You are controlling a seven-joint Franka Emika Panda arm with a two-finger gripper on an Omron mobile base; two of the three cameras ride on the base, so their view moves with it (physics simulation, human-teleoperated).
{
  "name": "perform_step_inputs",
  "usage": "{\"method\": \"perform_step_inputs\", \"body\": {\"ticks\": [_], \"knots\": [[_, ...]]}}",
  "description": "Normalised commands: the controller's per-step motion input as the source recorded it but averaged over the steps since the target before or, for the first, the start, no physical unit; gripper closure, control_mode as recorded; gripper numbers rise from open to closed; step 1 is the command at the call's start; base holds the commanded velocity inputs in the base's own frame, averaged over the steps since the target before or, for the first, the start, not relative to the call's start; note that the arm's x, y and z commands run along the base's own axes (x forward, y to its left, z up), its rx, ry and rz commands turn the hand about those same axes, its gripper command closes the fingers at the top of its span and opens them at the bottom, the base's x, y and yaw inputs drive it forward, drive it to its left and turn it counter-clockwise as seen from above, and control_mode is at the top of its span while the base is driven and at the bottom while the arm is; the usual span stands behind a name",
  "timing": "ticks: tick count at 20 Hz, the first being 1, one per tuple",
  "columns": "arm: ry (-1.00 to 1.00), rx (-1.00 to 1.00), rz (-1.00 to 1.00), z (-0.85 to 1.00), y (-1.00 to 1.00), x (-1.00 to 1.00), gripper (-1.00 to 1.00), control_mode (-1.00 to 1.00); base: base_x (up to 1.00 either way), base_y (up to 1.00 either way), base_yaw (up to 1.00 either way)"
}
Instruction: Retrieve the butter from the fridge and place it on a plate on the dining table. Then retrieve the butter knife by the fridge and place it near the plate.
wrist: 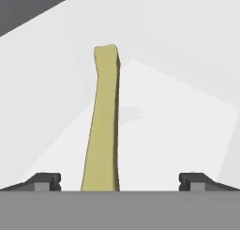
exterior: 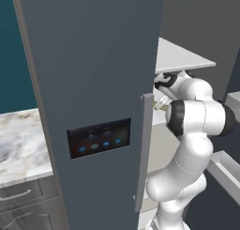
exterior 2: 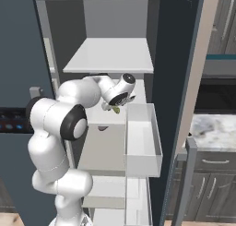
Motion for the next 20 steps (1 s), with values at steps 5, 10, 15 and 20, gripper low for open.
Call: {"method": "perform_step_inputs", "body": {"ticks": [5, 10, 15, 20], "knots": [[0.00, 0.00, 0.00, -0.10, 0.08, 0.00, -1.00, -1.00, 0.00, 0.00, 0.00], [0.00, 0.00, 0.00, -0.14, 0.12, 0.01, 1.00, -1.00, 0.00, 0.00, 0.00], [0.00, 0.00, 0.00, -0.21, 0.13, 0.02, 1.00, -1.00, 0.00, 0.00, 0.00], [0.01, 0.00, 0.00, -0.08, 0.02, -0.01, 1.00, -1.00, 0.00, 0.00, 0.00]]}}
